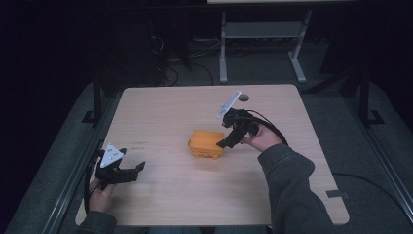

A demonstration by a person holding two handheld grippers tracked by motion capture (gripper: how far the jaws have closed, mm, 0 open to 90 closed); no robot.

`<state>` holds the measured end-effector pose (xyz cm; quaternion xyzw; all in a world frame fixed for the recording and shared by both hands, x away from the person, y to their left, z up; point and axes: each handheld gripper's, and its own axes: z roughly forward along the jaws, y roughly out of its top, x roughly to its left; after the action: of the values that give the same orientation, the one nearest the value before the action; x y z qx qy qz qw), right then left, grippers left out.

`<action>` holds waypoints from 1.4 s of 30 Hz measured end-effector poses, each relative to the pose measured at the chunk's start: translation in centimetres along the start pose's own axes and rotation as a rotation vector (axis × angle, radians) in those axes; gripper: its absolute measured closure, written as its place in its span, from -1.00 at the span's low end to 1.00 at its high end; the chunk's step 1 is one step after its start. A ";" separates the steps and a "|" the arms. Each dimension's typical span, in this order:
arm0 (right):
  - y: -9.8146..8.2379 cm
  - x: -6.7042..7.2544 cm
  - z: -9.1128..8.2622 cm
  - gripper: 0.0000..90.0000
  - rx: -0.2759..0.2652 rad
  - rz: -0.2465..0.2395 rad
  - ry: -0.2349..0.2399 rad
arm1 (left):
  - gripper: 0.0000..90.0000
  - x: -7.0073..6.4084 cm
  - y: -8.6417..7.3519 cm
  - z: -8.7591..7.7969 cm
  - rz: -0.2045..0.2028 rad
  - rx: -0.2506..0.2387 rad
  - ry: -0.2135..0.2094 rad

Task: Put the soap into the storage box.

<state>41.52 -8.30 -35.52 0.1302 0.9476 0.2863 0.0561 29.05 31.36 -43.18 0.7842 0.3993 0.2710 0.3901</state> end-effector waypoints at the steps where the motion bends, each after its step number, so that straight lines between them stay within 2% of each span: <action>1: -0.1 0.0 -0.1 -0.62 0.000 0.001 -0.001 | -0.69 0.0 0.0 0.0 -0.001 -0.002 0.000; 22: -3.1 0.2 -1.5 -0.62 -0.001 0.047 -0.021 | -0.69 -0.1 0.0 0.0 0.005 0.007 0.000; 32: -3.7 0.5 -2.3 -0.62 -0.009 0.051 -0.035 | -0.69 -0.1 0.0 0.0 0.009 0.009 -0.001; 42: -4.9 0.6 -2.5 -0.62 -0.003 0.077 -0.036 | -0.69 -0.1 0.0 0.0 0.009 0.008 -0.001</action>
<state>39.47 -13.44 -36.21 0.1715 0.9403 0.2872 0.0624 29.04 31.24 -43.19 0.7878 0.3966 0.2708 0.3857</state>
